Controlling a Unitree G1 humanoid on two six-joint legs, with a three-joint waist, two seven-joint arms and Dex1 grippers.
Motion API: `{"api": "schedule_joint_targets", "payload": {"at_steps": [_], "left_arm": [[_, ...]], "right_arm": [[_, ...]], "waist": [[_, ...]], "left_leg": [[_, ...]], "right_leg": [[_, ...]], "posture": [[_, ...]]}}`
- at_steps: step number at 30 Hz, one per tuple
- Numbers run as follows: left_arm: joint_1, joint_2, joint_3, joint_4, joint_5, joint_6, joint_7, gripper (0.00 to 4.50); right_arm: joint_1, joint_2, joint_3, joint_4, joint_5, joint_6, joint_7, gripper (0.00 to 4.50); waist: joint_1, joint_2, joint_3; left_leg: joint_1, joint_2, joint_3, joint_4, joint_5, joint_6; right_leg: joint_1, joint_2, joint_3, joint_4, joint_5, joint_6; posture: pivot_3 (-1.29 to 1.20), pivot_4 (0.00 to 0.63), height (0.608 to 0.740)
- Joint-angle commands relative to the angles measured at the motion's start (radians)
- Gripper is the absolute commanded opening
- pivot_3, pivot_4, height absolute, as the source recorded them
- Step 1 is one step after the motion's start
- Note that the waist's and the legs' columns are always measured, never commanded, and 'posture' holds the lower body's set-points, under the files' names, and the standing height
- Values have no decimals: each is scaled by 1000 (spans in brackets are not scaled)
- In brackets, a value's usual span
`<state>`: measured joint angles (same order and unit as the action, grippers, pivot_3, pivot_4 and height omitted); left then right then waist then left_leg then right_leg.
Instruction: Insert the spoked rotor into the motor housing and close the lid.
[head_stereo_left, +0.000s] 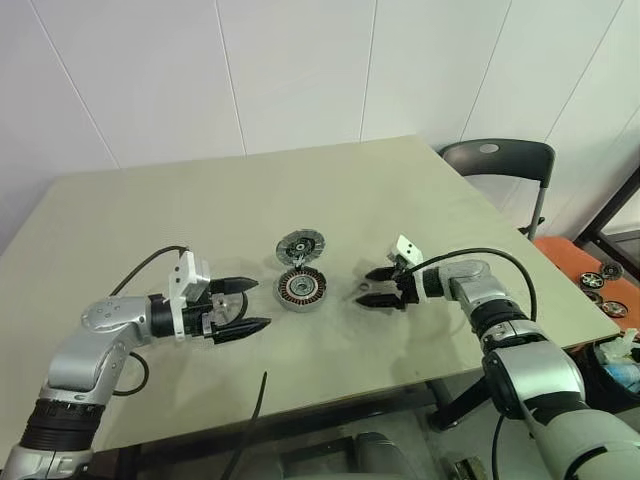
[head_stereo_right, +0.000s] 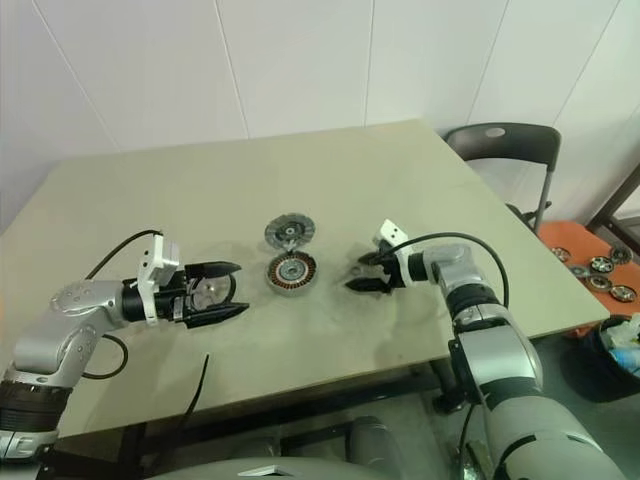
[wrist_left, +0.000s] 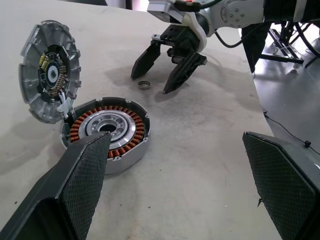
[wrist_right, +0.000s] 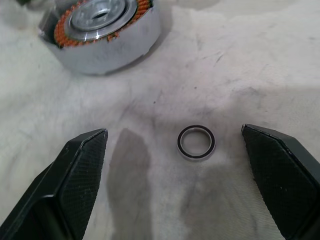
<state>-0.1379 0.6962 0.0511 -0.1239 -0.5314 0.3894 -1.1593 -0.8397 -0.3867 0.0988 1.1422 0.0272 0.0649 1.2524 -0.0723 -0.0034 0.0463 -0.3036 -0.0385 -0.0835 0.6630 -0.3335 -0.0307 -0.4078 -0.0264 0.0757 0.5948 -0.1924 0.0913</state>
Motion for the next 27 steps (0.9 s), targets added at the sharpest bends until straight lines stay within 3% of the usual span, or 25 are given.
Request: {"api": "schedule_joint_targets", "payload": {"at_steps": [1, 19, 22, 26, 27], "left_arm": [[-2, 10, 15, -39, -12, 6, 4, 4500], [0, 0, 14, -55, -15, 18, 23, 4500], [3, -2, 16, -54, -15, 16, 27, 4500], [5, 0, 19, -54, -16, 16, 28, 4500], [5, 1, 20, -53, -17, 16, 28, 4500]], "right_arm": [[-20, 16, -22, 3, 12, 35, -13, 4479], [34, 33, 31, -50, -64, -90, -30, 4479], [36, 35, 33, -43, -68, -94, -37, 3868], [33, 38, 33, -39, -71, -91, -50, 2581], [31, 40, 33, -37, -73, -92, -58, 2581]], "waist": [[-1, 0, 0], [-7, -1, 0], [-9, -1, 0], [-8, -1, 0], [-9, -1, 0]], "left_leg": [[0, 0, 0, 0, 0, 0], [1, 1, 0, 1, 0, 0], [1, 1, 0, 1, 0, 0], [1, 1, -1, 0, 0, 0], [1, 1, -1, 0, 0, 0]], "right_leg": [[0, 0, 0, 0, 0, 0], [1, 1, 1, 1, -3, 2], [1, 1, 1, 1, -2, 2], [1, 1, 0, 0, -2, 2], [1, 1, 0, 0, -2, 2]], "posture": [[0, 0, 740], [0, 0, 740], [0, 0, 740], [0, 0, 740], [0, 0, 740]]}}
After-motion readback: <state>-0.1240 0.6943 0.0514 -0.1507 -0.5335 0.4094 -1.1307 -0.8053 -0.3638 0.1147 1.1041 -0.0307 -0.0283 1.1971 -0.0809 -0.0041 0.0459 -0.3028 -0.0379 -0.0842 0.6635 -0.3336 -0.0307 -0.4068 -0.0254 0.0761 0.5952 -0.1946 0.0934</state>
